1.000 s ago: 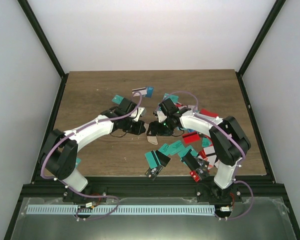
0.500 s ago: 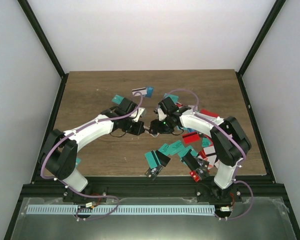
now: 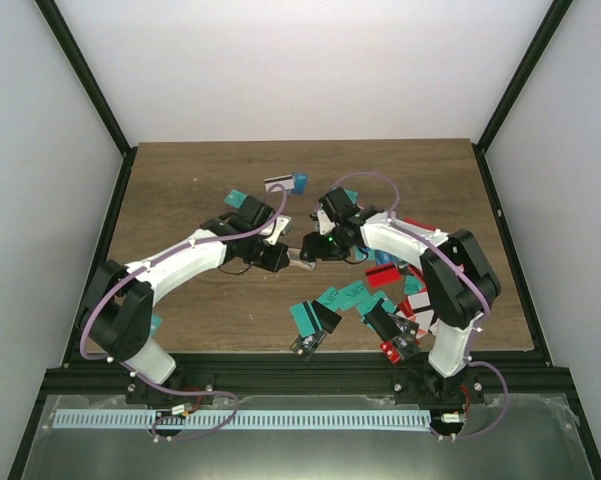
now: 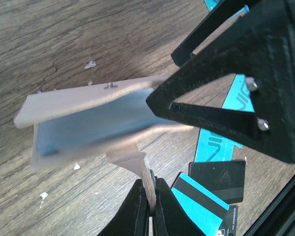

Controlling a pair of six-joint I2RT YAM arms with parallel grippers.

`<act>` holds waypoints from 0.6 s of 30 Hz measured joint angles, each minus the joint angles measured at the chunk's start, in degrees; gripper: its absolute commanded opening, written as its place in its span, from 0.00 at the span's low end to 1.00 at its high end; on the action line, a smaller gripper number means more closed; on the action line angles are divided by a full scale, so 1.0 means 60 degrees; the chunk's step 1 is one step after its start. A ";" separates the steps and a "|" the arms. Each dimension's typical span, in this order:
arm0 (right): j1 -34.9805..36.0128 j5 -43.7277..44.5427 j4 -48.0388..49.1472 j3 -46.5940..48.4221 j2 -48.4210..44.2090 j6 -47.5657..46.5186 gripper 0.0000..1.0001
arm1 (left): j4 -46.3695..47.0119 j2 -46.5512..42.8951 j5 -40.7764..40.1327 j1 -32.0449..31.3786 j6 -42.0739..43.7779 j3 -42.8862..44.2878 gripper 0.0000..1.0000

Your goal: Put the credit cards into the card holder

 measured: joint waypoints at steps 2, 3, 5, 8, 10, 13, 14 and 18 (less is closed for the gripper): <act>-0.0058 -0.0047 0.0000 0.0018 0.0087 -0.0069 0.60 | -0.0004 -0.0026 0.0004 0.0000 0.0000 -0.0004 0.04; -0.0095 -0.0073 0.0000 0.0018 0.0146 -0.0091 0.59 | -0.0018 -0.0036 0.0004 0.0000 0.0000 -0.0004 0.04; -0.0160 -0.0091 0.0000 0.0018 0.0280 -0.0117 0.59 | -0.0044 -0.0069 0.0000 0.0000 0.0000 -0.0015 0.04; -0.0237 -0.0222 0.0022 0.0018 0.0477 -0.0138 0.58 | -0.0055 -0.0164 0.0000 0.0000 -0.0004 -0.0146 0.04; -0.0270 -0.0372 0.0080 0.0022 0.0590 -0.0153 0.58 | -0.0055 -0.0208 -0.0004 0.0000 -0.0004 -0.0262 0.04; -0.0288 -0.0663 0.0215 0.0051 0.0725 -0.0208 0.55 | -0.0066 -0.0226 -0.0055 0.0000 -0.0007 -0.0455 0.04; -0.0295 -0.0780 0.0277 0.0066 0.0765 -0.0237 0.53 | -0.0069 -0.0226 -0.0098 0.0000 -0.0004 -0.0514 0.04; -0.0368 -0.1268 0.0590 0.0117 0.0925 -0.0328 0.38 | -0.0138 -0.0226 -0.0357 0.0004 -0.0004 -0.0688 0.04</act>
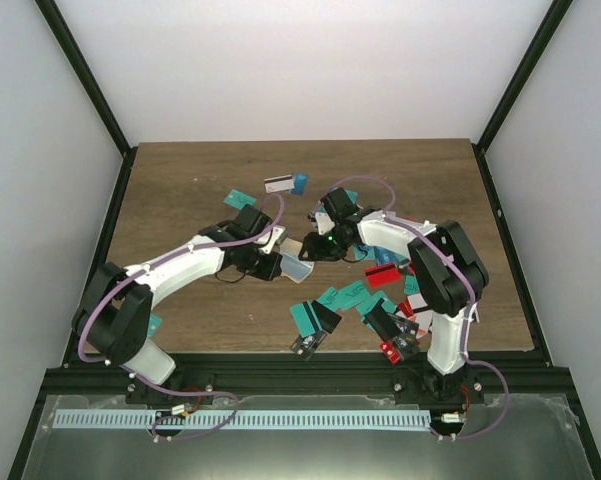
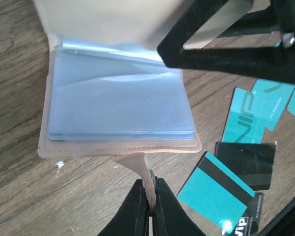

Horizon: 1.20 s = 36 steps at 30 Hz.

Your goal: Put the credit cards into the card holder

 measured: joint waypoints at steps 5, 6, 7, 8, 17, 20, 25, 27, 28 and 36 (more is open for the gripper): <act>-0.0131 -0.0448 0.0291 0.0255 0.0317 -0.0029 0.18 | -0.0004 0.0004 -0.0324 0.0109 -0.0015 -0.0178 0.04; -0.0149 -0.0514 0.0335 0.0262 0.0342 -0.0029 0.16 | -0.0015 0.0004 -0.0404 0.0157 -0.0036 -0.0208 0.04; -0.0160 -0.0579 0.0342 0.0259 0.0342 -0.0007 0.15 | -0.0018 0.0004 -0.0488 0.0193 -0.0051 -0.0229 0.04; -0.0160 -0.0623 0.0361 0.0248 0.0342 0.0000 0.14 | -0.0029 0.0011 -0.0586 0.0248 -0.0084 -0.0240 0.04; -0.0157 -0.0827 0.1410 -0.2116 -0.0798 0.1315 0.14 | -0.0117 0.0914 -0.1596 0.0896 -0.0576 -0.0193 0.04; -0.0157 -0.0991 0.2018 -0.3217 -0.1249 0.2171 0.16 | -0.0171 0.1559 -0.1785 0.0962 -0.0699 0.0026 0.06; -0.0157 -0.1086 0.2608 -0.3927 -0.1650 0.3056 0.23 | -0.0295 0.1927 -0.2022 0.0965 -0.0849 0.0393 0.12; -0.0160 -0.1078 0.2648 -0.3993 -0.1701 0.3213 0.25 | -0.0386 0.1923 -0.2135 0.0962 -0.0889 0.0525 0.16; -0.0157 -0.1064 0.2656 -0.3993 -0.1712 0.3275 0.26 | -0.0415 0.1920 -0.2204 0.0962 -0.0903 0.0554 0.19; -0.0157 -0.0889 0.2266 -0.3905 -0.1909 0.3231 0.36 | -0.1107 0.0987 -0.2426 0.0940 -0.1042 0.0612 0.37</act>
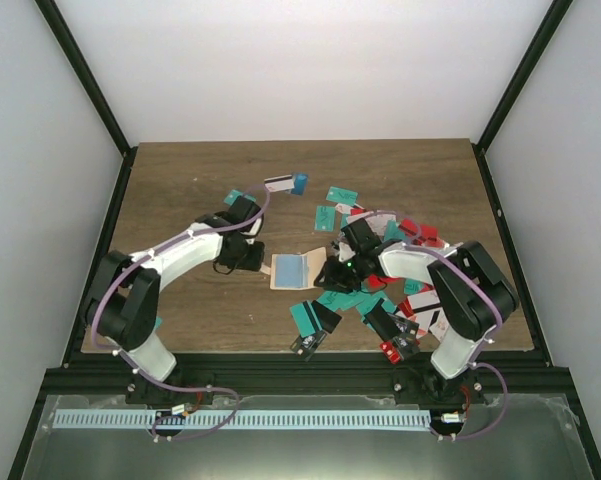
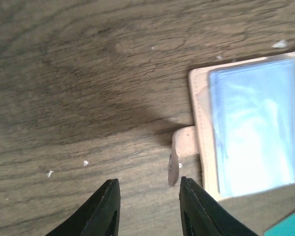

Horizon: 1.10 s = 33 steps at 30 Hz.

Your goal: Put the credit cards into the card holder

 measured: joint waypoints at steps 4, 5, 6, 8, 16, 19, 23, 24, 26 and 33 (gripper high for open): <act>0.0000 0.0087 -0.0423 0.0186 -0.0200 -0.0149 0.44 | -0.0372 -0.0561 0.0000 -0.0106 -0.0036 0.0259 0.40; 0.0000 0.0087 -0.0514 0.0244 -0.0284 -0.0211 0.45 | -0.0423 -0.0670 0.0044 -0.0146 -0.0040 0.0331 0.41; 0.0000 0.0084 -0.0576 0.0295 -0.0368 -0.0244 0.45 | -0.0459 -0.0769 0.0098 -0.0200 -0.0044 0.0408 0.42; 0.0000 0.0084 -0.0674 0.0382 -0.0517 -0.0302 0.46 | -0.0463 -0.0907 0.0259 -0.0342 -0.0040 0.0550 0.43; 0.0000 0.0084 -0.0794 0.0481 -0.0616 -0.0426 0.44 | -0.0222 -0.0579 0.1144 -0.1005 0.0000 0.0780 0.40; 0.0000 0.0084 -0.0787 0.0481 -0.0506 -0.0430 0.42 | -0.0069 0.0142 0.1362 -0.1082 0.0040 0.1118 0.40; 0.0000 0.0117 -0.0783 0.0481 -0.0390 -0.0390 0.40 | 0.0025 0.1166 0.1647 -0.1224 0.0124 0.1934 0.39; 0.0000 0.0127 -0.0776 0.0477 -0.0390 -0.0386 0.40 | 0.0062 0.1388 0.1727 -0.1264 0.0146 0.2138 0.38; 0.0000 0.0157 -0.0769 0.0477 -0.0390 -0.0379 0.40 | 0.0124 0.1774 0.1883 -0.1351 0.0211 0.2524 0.38; 0.0000 0.0255 -0.0714 0.0368 -0.0437 -0.0339 0.40 | 0.0160 0.2871 0.2178 -0.1610 0.0423 0.3282 0.34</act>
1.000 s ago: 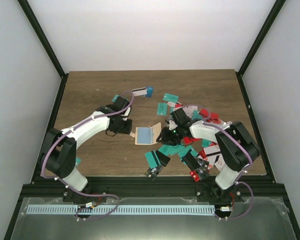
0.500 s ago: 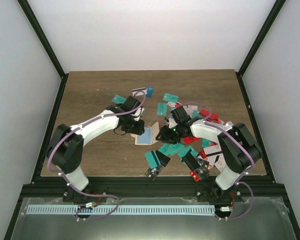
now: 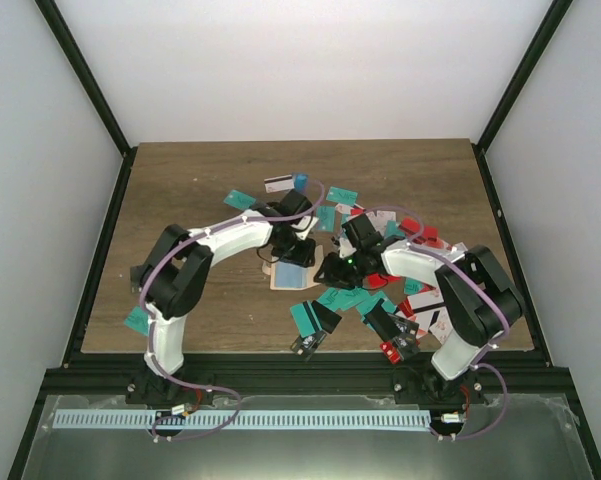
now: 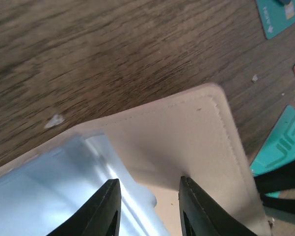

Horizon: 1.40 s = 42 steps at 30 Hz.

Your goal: Put the credit cards into the card holder

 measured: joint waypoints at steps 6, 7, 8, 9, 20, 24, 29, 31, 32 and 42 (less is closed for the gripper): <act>0.0000 0.0025 -0.0106 -0.0091 -0.0437 -0.0025 0.40 | -0.0186 0.0929 -0.0120 -0.0321 0.0168 0.0510 0.36; 0.0000 0.0044 -0.0153 -0.0091 -0.0568 -0.0058 0.41 | -0.0229 0.1038 -0.0193 -0.0364 0.0189 0.0597 0.37; 0.0000 0.0062 -0.0211 -0.0091 -0.0718 -0.0066 0.41 | -0.0306 0.1089 -0.0270 -0.0393 0.0189 0.0685 0.38; 0.0000 0.0084 -0.0266 -0.0091 -0.0885 -0.0091 0.41 | -0.0357 0.1100 -0.0386 -0.0423 0.0197 0.0739 0.40; 0.0000 0.0652 -0.1239 -0.0131 -0.2827 -0.0324 0.42 | -0.0674 0.1253 -0.1574 -0.0845 0.0361 0.1067 0.59; -0.0004 0.0801 -0.1512 -0.0528 -0.3526 -0.0342 0.43 | -0.0790 0.1206 -0.1654 -0.0889 0.0342 0.1082 0.67; -0.0004 0.0696 -0.1767 -0.1559 -0.4415 -0.0273 0.45 | -0.1195 0.0863 -0.1599 -0.0856 0.0280 0.1082 0.75; -0.0004 0.0565 -0.1840 -0.1978 -0.4812 -0.0157 0.47 | -0.1315 0.0583 -0.1541 -0.0856 0.0262 0.1089 0.78; -0.0004 0.0477 -0.1836 -0.2167 -0.5020 -0.0095 0.49 | -0.1362 0.0415 -0.1508 -0.0856 0.0233 0.1089 0.79; -0.0004 -0.0317 -0.1636 -0.3745 -0.7147 0.1027 0.53 | -0.1610 -0.0980 -0.1209 -0.0860 0.0080 0.0769 0.77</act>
